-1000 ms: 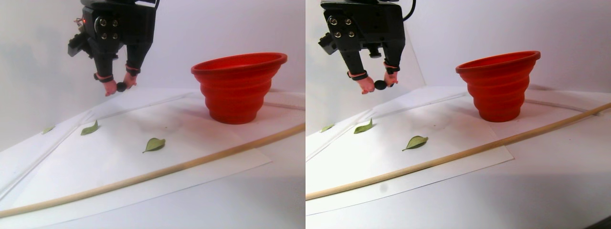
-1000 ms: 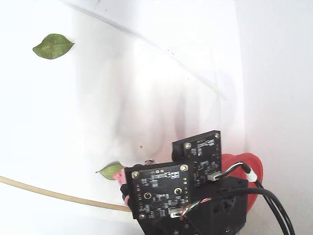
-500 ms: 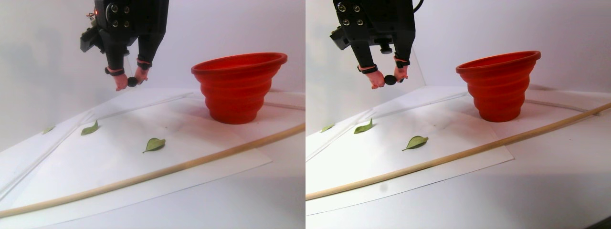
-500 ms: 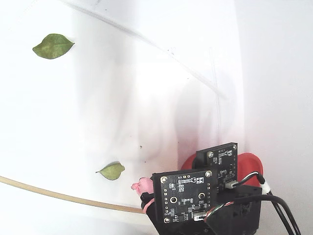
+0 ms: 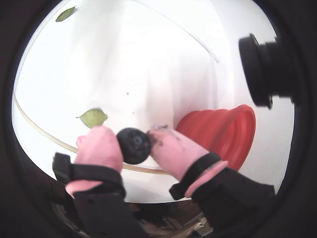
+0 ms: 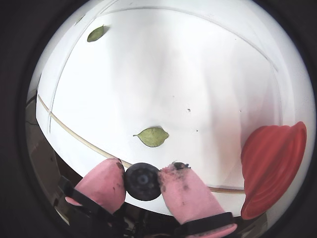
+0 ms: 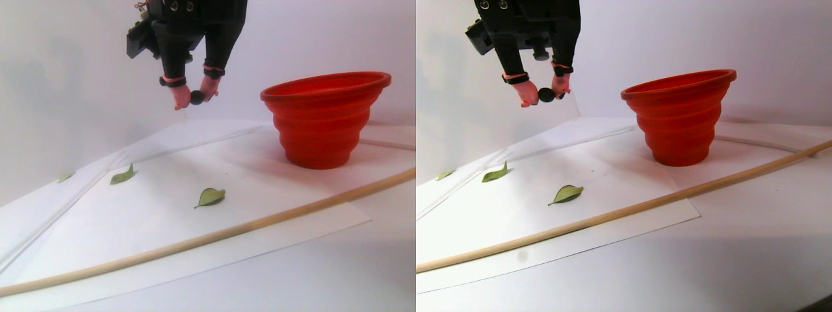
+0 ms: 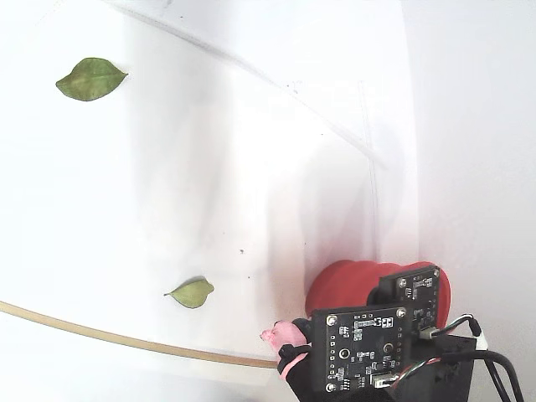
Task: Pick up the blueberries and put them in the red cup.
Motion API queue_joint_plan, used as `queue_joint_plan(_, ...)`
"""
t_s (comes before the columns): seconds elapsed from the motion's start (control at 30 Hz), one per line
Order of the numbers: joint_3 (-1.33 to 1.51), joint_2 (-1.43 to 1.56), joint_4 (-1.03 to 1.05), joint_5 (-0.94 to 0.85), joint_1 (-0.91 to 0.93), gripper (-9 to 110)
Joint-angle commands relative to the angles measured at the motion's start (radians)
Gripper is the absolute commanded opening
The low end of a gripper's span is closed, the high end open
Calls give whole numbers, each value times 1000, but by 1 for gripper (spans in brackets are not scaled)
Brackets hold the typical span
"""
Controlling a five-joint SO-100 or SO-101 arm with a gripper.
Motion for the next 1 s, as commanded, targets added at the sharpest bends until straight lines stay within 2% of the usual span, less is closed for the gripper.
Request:
queue_joint_plan(0.0,-38,91,21,8,14,12)
queue_joint_plan(0.97,-206,155,216,51,184,12)
